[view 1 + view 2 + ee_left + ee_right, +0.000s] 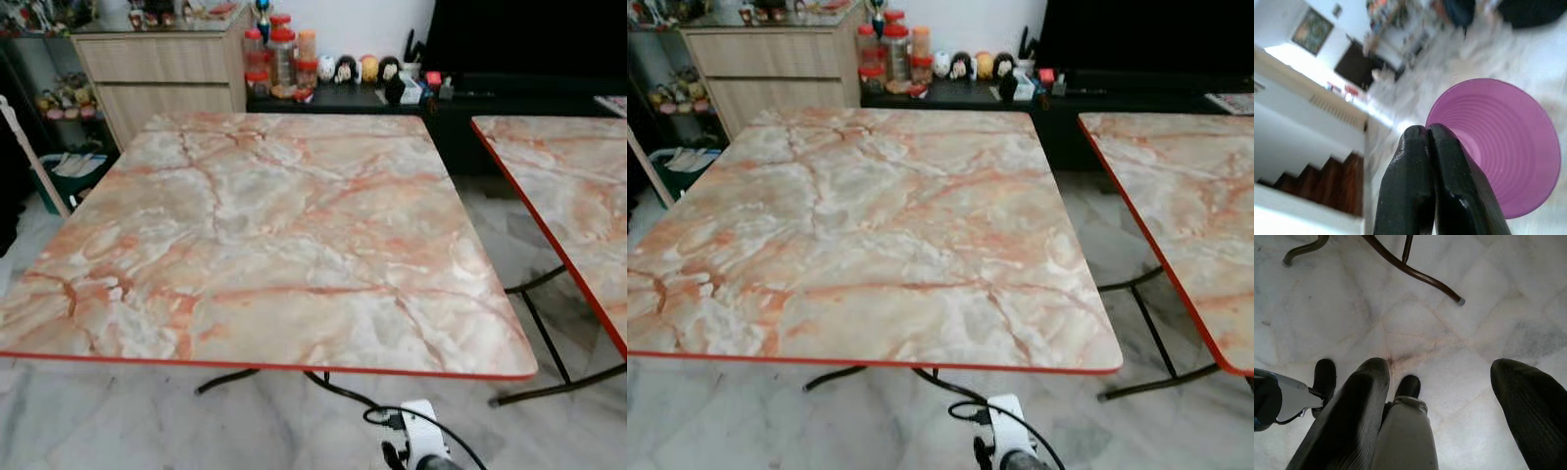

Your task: Setting the table

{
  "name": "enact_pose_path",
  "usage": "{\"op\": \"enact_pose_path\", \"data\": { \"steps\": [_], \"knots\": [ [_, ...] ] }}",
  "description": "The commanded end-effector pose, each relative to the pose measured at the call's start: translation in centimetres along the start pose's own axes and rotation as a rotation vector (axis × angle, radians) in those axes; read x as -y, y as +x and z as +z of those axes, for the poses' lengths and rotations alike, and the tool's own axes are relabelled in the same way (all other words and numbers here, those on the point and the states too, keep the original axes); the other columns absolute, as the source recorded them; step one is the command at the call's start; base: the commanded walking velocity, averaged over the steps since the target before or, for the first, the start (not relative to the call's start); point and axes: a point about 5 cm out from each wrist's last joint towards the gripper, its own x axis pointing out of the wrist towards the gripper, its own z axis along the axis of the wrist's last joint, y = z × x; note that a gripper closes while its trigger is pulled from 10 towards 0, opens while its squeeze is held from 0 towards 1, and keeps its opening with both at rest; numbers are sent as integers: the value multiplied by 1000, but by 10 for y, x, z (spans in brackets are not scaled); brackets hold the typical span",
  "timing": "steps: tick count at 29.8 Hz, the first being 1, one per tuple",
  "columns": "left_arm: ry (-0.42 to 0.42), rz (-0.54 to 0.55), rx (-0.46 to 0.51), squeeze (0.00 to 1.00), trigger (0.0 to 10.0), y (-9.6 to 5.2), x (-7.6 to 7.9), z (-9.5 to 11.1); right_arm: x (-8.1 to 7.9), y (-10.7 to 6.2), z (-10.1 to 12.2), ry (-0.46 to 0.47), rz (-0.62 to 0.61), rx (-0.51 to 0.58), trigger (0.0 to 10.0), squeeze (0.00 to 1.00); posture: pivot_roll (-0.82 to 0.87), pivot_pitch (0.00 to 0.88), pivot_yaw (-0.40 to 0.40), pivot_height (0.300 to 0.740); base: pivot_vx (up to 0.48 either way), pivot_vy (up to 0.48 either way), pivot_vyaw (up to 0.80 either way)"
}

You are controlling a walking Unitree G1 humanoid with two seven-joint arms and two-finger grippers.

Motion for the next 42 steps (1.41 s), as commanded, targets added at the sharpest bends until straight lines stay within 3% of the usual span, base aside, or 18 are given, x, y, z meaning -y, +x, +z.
{"op": "enact_pose_path", "data": {
  "steps": [1, 3, 8, 11, 12, 14, 17, 18, 19, 22, 23, 24, 29, 42],
  "knots": [
    [75, -96, -68, 0, 10000, -11, 23, -26, 1, 0, 0, 16, -6, 0, 10000, 0, 62, 0, 8, 732, 0, 0, 0],
    [95, -133, -83, 0, 10000, -16, 30, -32, 1, 0, 0, 17, -7, -1, 10000, 0, 61, 0, 8, 732, 0, 0, 0],
    [60, -406, -173, 0, 10000, -50, 81, -57, 2, 0, 0, 23, -13, -1, 10000, 0, 46, 0, 10, 732, 0, 0, 0],
    [20, -463, -190, 0, 10000, -58, 91, -59, 3, 0, -1, 22, -15, -2, 10000, 0, 45, 0, 9, 732, 0, 0, 0],
    [-19, -602, -207, 0, 10000, -79, 116, -63, 6, -1, -2, 21, -23, -6, 10000, 0, 46, 0, 7, 732, 0, 0, 0],
    [-33, -721, -198, 0, 10000, -97, 134, -62, 7, -1, -2, 20, -27, -8, 10000, 0, 50, 0, 5, 732, 0, 0, 0],
    [-41, -758, -188, 0, 10000, -104, 141, -61, 7, -1, -2, 20, -28, -8, 10000, 0, 51, 0, 6, 732, 0, 0, 0],
    [-82, -848, -187, 0, 10000, -124, 158, -57, 7, -1, -1, 23, -33, -7, 10000, 0, 52, 0, 7, 732, 0, 0, 0],
    [-92, -867, -188, 0, 10000, -129, 162, -57, 7, -1, -1, 24, -34, -7, 10000, 0, 52, 0, 7, 732, 0, 0, 0],
    [-96, -880, -187, 0, 10000, -131, 164, -56, 7, -1, -1, 24, -35, -7, 10000, 0, 52, 0, 7, 732, 0, 0, 0],
    [-81, -978, -172, 0, 10000, -161, 183, -53, 5, 0, 0, 22, -32, -7, 10000, 0, 40, 0, 12, 732, 0, 0, 0],
    [-74, -1009, -169, 0, 10000, -172, 190, -53, 5, 0, 0, 20, -32, -9, 10000, 0, 37, 0, 13, 732, 0, 0, 0],
    [-72, -1024, -202, 0, 10000, -186, 195, -60, 6, -1, -5, 9, -42, -30, 10000, 0, 30, 0, 13, 732, 0, -223, 0],
    [-78, -991, -248, 0, 10000, -184, 189, -76, 10, -1, -6, -1, -56, -40, 10000, 0, 32, 0, 3, 732, 0, -423, -77]
  ]
}}
